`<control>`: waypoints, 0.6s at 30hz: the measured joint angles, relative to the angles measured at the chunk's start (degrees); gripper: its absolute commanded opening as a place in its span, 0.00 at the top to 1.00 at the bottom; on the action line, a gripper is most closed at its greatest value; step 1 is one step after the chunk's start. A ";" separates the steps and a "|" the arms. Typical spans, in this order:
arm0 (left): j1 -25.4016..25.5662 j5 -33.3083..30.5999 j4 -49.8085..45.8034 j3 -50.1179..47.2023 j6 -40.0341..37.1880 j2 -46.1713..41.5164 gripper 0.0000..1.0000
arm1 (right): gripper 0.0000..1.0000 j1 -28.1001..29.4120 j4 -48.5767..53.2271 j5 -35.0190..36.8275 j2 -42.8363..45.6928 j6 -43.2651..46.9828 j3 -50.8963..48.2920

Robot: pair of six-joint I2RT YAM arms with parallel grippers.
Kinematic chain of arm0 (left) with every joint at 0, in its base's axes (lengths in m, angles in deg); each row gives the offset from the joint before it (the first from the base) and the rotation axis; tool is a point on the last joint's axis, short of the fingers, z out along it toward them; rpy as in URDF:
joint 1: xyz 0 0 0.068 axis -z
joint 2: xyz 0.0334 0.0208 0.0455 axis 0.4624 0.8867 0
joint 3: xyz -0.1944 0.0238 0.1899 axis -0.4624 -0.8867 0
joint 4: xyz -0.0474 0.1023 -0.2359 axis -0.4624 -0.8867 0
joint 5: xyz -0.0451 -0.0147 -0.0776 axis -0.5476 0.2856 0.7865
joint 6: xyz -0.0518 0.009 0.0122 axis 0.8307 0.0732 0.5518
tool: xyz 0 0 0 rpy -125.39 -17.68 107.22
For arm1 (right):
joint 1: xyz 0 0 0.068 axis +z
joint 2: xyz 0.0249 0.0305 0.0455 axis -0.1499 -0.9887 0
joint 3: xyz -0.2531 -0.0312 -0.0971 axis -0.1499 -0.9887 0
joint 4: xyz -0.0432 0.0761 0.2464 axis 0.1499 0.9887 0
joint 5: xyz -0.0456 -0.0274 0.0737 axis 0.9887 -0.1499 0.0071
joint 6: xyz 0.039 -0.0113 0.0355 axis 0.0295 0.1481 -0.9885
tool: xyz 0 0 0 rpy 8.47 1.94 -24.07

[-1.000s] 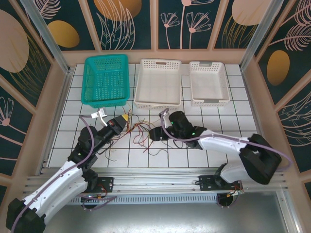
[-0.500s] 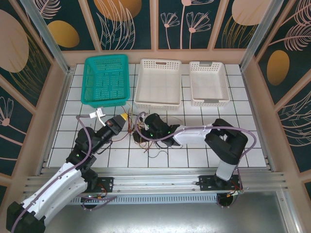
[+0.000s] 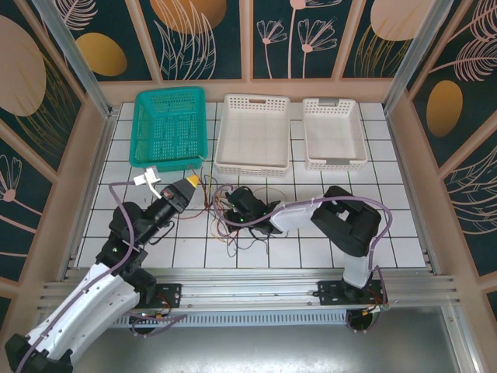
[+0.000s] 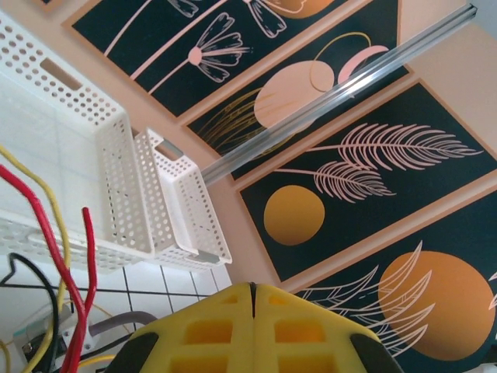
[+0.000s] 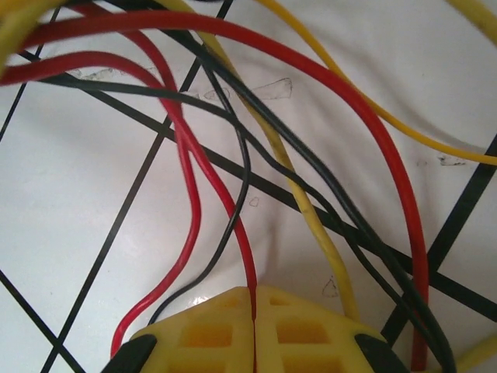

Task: Untangle the cables

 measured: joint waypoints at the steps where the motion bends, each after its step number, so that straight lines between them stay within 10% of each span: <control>1: 0.00 -0.50 -1.86 1.36 -0.74 -0.46 1.00 | 1.00 -0.26 -0.55 -0.42 0.13 -0.24 -0.44; 18: 0.00 -7.17 -21.66 18.05 -12.55 -2.80 1.00 | 1.00 -11.37 -6.12 -2.80 9.44 -2.27 -14.10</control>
